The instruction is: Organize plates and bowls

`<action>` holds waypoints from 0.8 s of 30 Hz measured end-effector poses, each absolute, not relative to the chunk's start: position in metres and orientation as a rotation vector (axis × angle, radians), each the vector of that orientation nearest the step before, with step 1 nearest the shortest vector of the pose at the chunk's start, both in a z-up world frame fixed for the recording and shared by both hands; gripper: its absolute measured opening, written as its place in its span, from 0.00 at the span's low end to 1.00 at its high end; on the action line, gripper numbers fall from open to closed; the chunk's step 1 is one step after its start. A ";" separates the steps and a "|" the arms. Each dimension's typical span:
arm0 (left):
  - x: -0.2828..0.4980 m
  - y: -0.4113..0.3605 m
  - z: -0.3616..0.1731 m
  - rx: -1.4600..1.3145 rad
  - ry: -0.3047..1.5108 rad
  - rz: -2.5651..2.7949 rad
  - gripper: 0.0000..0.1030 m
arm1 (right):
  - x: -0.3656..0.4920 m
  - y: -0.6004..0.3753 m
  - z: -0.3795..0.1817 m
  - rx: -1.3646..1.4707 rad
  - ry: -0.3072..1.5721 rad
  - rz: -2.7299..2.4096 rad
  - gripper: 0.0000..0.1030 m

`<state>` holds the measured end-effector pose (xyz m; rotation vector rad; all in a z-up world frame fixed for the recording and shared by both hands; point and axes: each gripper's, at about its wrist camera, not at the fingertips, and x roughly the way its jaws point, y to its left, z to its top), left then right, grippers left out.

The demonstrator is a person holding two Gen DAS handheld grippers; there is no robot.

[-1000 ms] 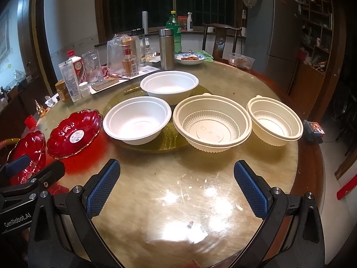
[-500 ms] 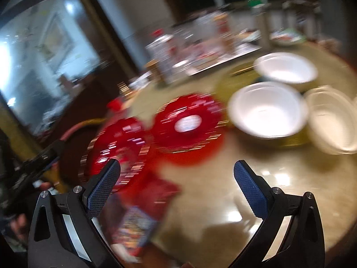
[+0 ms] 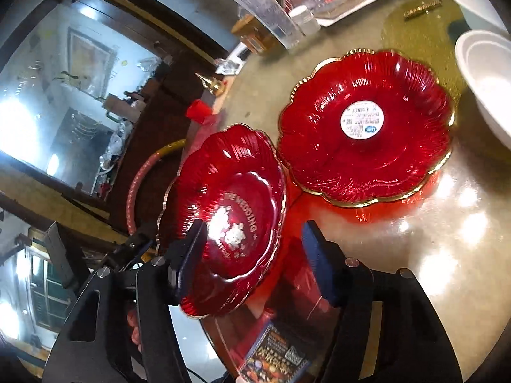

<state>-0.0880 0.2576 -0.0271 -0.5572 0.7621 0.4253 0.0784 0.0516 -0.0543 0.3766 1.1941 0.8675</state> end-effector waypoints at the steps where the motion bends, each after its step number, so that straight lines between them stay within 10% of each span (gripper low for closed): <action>1: -0.084 0.259 -0.032 -0.562 0.780 0.426 0.57 | 0.081 0.051 -0.057 0.380 1.204 0.867 0.54; 7: -0.074 0.264 -0.054 -0.586 0.860 0.427 0.09 | 0.084 0.063 -0.069 0.334 1.244 0.823 0.18; 24: -0.067 0.267 -0.048 -0.539 0.842 0.454 0.10 | 0.088 0.066 -0.069 0.307 1.223 0.830 0.12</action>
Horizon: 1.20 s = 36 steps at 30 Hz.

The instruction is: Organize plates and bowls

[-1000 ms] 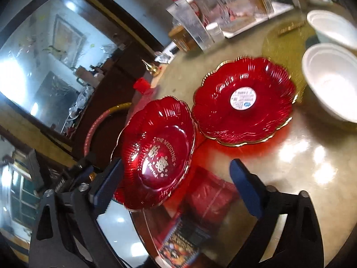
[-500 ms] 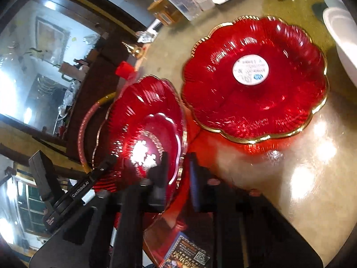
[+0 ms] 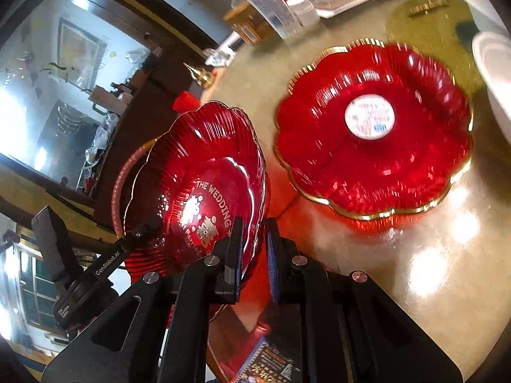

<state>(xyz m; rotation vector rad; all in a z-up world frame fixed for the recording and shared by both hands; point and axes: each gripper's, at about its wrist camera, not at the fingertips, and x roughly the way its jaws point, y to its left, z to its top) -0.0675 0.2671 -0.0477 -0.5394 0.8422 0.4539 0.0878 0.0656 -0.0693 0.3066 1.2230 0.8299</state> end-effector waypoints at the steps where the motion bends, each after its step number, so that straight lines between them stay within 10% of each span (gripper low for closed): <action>1: -0.068 0.266 -0.050 -0.540 0.849 0.455 0.10 | 0.087 0.066 -0.072 0.305 1.229 0.828 0.12; 5: -0.068 0.266 -0.055 -0.538 0.862 0.465 0.21 | 0.089 0.067 -0.076 0.329 1.249 0.842 0.16; 8: -0.068 0.268 -0.057 -0.554 0.878 0.467 0.73 | 0.091 0.067 -0.078 0.368 1.284 0.862 0.24; 12: -0.081 0.276 -0.050 -0.577 0.829 0.512 0.74 | 0.088 0.053 -0.072 0.412 1.240 0.864 0.54; 23: -0.078 0.263 0.046 -0.534 0.559 0.432 0.86 | 0.100 -0.049 -0.065 0.688 1.097 0.668 0.68; 36: 0.113 0.179 0.028 -0.497 0.940 0.020 0.86 | 0.135 -0.058 -0.077 0.811 1.138 0.613 0.69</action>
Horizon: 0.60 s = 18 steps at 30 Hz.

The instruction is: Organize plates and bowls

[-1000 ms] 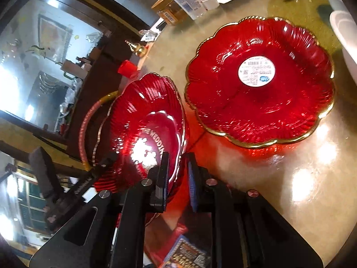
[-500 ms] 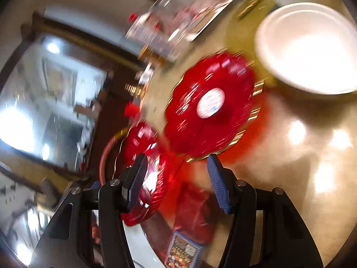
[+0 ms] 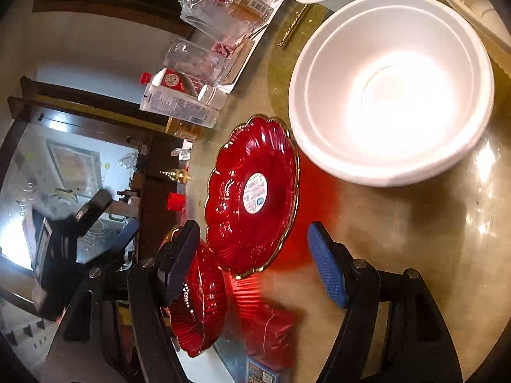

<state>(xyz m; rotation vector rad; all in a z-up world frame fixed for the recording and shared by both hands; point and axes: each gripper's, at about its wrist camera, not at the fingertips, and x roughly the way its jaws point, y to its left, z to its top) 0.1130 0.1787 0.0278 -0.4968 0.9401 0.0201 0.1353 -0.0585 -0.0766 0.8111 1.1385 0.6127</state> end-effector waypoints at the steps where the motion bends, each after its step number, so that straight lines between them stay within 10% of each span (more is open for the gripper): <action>1: 0.118 0.178 0.020 -0.502 0.972 0.019 0.85 | 0.137 -0.060 -0.077 0.815 1.139 0.611 0.69; 10: 0.151 0.172 -0.015 -0.482 1.121 0.006 0.81 | 0.148 -0.062 -0.082 0.835 1.138 0.626 0.69; 18: 0.164 0.160 -0.039 -0.359 1.225 0.061 0.52 | 0.153 -0.058 -0.095 0.862 1.179 0.652 0.69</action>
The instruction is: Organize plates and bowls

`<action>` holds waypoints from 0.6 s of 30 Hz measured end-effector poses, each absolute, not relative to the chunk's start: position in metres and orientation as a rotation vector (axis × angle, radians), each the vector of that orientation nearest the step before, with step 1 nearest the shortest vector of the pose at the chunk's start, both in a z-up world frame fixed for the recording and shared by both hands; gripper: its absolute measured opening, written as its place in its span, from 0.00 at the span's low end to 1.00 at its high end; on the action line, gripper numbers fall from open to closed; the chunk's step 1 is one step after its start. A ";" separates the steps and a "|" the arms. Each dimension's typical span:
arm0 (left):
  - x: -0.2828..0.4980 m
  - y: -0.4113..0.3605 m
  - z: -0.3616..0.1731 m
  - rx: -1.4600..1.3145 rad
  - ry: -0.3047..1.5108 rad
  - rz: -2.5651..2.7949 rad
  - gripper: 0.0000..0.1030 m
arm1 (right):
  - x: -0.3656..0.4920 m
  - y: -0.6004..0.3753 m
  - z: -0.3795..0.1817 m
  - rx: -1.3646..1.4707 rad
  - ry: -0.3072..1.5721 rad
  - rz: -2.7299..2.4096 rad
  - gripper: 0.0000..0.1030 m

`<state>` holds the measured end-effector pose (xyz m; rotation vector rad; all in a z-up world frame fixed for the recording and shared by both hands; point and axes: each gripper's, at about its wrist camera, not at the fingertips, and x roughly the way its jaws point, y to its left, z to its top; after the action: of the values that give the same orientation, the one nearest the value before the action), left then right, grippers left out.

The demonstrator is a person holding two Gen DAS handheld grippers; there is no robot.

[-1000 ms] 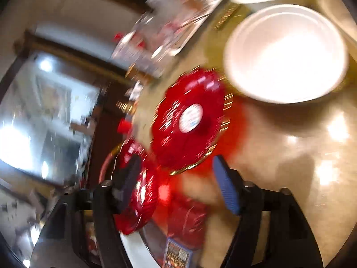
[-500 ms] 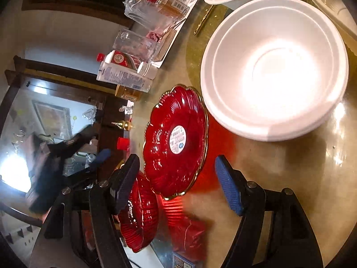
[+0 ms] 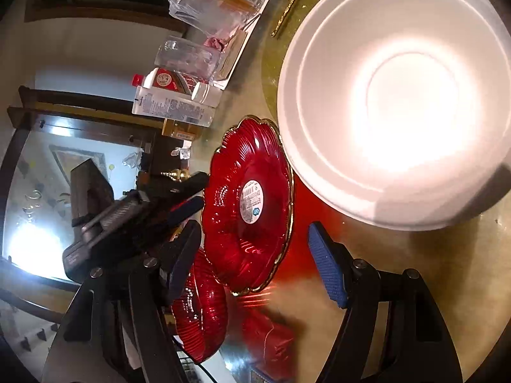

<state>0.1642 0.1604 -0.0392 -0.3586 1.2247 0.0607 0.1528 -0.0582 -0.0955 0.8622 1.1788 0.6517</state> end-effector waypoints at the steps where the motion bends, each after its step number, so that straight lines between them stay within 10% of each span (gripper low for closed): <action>1: 0.165 0.159 -0.042 -0.351 1.236 0.064 0.48 | 0.153 -0.057 -0.095 0.856 1.176 0.651 0.69; 8: 0.168 0.161 -0.054 -0.301 1.272 0.117 0.22 | 0.156 -0.055 -0.098 0.734 1.223 0.558 0.14; 18: 0.166 0.155 -0.040 -0.256 1.226 0.136 0.17 | 0.157 -0.056 -0.093 0.665 1.196 0.540 0.12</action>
<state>0.1659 0.1551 -0.0402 -0.2560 1.2263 0.1362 0.1568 -0.0559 -0.0930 0.6655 1.1960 0.5401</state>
